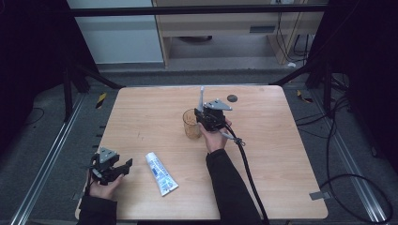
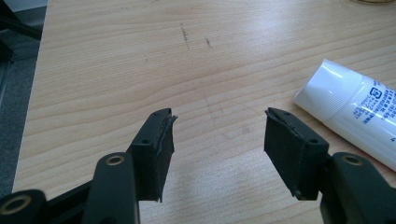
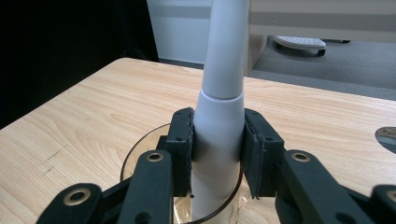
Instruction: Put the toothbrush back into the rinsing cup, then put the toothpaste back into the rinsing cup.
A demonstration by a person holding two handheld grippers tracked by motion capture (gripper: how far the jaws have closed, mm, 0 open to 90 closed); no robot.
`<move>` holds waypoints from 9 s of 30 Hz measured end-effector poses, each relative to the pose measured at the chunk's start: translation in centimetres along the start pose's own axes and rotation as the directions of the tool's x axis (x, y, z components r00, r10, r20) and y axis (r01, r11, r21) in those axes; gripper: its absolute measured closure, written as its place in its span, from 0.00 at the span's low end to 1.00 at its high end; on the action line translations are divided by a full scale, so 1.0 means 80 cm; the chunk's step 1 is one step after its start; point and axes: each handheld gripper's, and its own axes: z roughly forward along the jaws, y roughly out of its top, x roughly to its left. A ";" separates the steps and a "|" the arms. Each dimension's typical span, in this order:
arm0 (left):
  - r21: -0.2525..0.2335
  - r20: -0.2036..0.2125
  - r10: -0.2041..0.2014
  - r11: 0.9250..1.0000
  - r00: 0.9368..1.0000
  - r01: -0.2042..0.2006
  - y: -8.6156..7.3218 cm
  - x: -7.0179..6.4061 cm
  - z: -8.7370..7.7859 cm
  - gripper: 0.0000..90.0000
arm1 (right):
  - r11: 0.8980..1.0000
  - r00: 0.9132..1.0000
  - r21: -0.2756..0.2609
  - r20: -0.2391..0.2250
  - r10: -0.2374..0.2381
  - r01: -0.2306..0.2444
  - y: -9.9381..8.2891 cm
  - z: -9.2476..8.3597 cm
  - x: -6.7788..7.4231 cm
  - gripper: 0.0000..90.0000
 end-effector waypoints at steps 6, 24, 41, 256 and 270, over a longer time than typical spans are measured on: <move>0.000 0.000 0.000 1.000 1.000 0.000 0.000 0.000 0.000 0.46 | 1.000 1.000 0.016 -0.001 -0.003 0.003 -0.002 0.003 -0.001 0.74; 0.001 0.000 0.000 1.000 1.000 0.000 0.000 0.000 0.000 0.46 | 1.000 1.000 0.018 -0.012 -0.008 0.008 -0.004 0.003 0.000 0.71; 0.000 0.003 0.001 1.000 1.000 -0.001 0.000 -0.001 0.000 0.46 | 0.999 0.998 -0.001 -0.045 -0.034 0.034 0.002 -0.007 0.006 0.53; 0.051 0.234 0.182 0.979 0.955 -0.199 0.090 -0.082 0.017 0.67 | 0.952 0.997 0.305 0.057 -0.045 0.025 -0.132 -0.230 -0.151 0.28; 0.106 0.249 0.215 0.963 0.944 -0.248 0.099 -0.083 0.021 0.51 | 0.951 0.998 0.307 0.054 -0.043 0.025 -0.131 -0.230 -0.152 0.28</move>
